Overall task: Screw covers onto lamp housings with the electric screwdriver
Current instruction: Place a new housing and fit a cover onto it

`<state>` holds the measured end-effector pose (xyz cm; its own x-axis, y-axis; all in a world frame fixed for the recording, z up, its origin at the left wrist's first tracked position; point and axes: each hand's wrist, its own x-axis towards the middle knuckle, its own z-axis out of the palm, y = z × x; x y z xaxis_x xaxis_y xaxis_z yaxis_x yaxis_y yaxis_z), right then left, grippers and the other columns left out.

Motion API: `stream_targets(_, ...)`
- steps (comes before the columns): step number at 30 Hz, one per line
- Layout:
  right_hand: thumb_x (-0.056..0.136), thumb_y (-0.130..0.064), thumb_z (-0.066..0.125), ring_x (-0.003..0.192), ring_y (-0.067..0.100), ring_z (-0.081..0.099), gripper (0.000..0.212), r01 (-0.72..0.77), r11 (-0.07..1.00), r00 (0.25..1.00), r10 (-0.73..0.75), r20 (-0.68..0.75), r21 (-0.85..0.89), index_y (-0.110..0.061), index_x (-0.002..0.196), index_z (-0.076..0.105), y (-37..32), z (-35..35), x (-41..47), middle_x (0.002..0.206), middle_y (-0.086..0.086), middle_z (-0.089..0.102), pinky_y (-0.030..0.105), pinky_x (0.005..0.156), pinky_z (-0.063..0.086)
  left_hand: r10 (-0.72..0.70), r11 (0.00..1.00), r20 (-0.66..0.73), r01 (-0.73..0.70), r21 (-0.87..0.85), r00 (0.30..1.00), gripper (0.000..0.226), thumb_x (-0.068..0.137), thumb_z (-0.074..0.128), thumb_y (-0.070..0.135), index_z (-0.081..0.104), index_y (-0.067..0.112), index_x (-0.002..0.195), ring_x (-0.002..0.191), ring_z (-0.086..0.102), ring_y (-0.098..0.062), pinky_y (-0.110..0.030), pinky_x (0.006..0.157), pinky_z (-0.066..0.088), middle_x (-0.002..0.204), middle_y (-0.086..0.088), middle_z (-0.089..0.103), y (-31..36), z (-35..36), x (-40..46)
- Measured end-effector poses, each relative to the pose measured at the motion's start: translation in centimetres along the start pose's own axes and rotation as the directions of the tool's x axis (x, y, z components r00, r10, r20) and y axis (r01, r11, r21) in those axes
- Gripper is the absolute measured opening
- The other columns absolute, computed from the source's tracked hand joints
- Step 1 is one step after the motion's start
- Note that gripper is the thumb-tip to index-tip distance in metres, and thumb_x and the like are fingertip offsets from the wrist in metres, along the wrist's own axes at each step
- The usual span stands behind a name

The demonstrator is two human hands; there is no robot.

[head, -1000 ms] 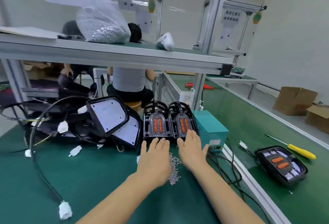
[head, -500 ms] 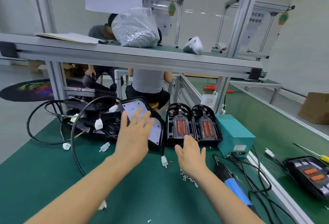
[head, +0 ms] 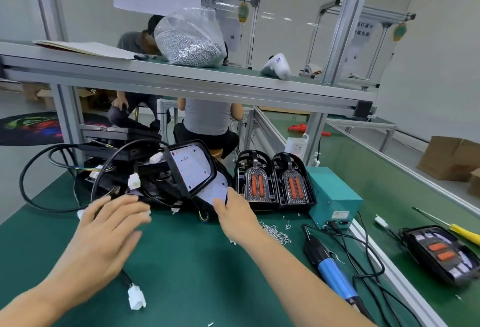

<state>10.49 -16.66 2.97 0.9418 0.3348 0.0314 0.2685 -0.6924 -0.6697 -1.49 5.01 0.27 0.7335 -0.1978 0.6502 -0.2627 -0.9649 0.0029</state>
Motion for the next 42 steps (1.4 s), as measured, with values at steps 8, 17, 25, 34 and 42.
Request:
stream_targets(8, 0.102, -0.045, 0.033, 0.095, 0.029, 0.049, 0.055, -0.171, 0.976, 0.983, 0.16, 0.091, 0.133, -0.002, 0.135, 0.038, -2.4, 2.0, 2.0, 0.112, 0.014, 0.053, 0.035, 0.078, 0.038, 0.097, 0.994, 0.333, -0.073, -0.084, 0.938, 0.054, 0.086, 0.033, 0.069, 0.048, 0.038, 0.127, 0.139, 0.027, -0.004, -0.029, 0.114, 0.012, 0.134, 0.023, 0.047, -4.5, 1.7, -7.0)
stream_targets(17, 0.102, -0.034, 0.04, 0.08, 0.02, 0.06, 0.055, -0.45, 0.545, 0.892, 0.309, 0.329, 0.707, -0.011, 0.15, 0.026, -4.5, 3.3, 3.4, 0.116, 0.013, 0.064, 0.033, 0.082, 0.056, 0.114, 0.993, 0.213, -0.115, -0.01, 0.97, 0.034, 0.099, 0.019, 0.044, 0.051, 0.037, 0.108, 0.113, 0.046, -0.004, -0.022, 0.112, 0.01, 0.101, 0.02, 0.062, -5.0, 2.9, -6.7)
stream_targets(25, 0.103, -0.027, 0.047, 0.087, 0.023, 0.067, 0.034, -0.474, 0.33, 0.876, 0.268, 0.401, 0.816, -0.008, 0.132, 0.048, -3.8, 3.3, 4.4, 0.09, 0.012, 0.062, 0.035, 0.07, 0.055, 0.157, 0.984, 0.171, -0.169, 0.06, 0.973, 0.06, 0.102, 0.015, 0.04, 0.07, 0.033, 0.08, 0.083, 0.051, -0.002, -0.029, 0.105, 0.023, 0.074, 0.019, 0.057, -3.0, 3.2, -4.5)
stream_targets(34, 0.103, -0.018, 0.05, 0.063, 0.018, 0.058, 0.022, -0.441, 0.116, 0.868, 0.309, 0.389, 0.89, 0.001, 0.113, 0.055, -3.9, 5.3, 5.6, 0.077, 0.013, 0.057, 0.03, 0.054, 0.053, 0.154, 0.979, 0.07, -0.162, 0.127, 0.986, 0.05, 0.101, 0.023, 0.027, 0.07, 0.027, 0.084, 0.066, 0.057, -0.012, -0.033, 0.093, 0.034, 0.071, 0.01, 0.053, -1.5, 2.0, -3.7)
stream_targets(42, 0.103, -0.008, 0.047, 0.042, 0.012, 0.054, 0.017, -0.295, -0.034, 0.939, 0.173, 0.297, 0.955, 0.0, 0.091, 0.057, -2.5, 3.6, 4.1, 0.074, 0.016, 0.061, 0.023, 0.045, 0.053, 0.103, 0.956, -0.2, -0.041, 0.29, 0.974, 0.037, 0.069, 0.055, -0.004, 0.07, 0.021, 0.092, 0.092, 0.049, -0.017, -0.04, 0.089, 0.029, 0.077, 0.005, 0.061, -0.9, 0.3, -2.5)
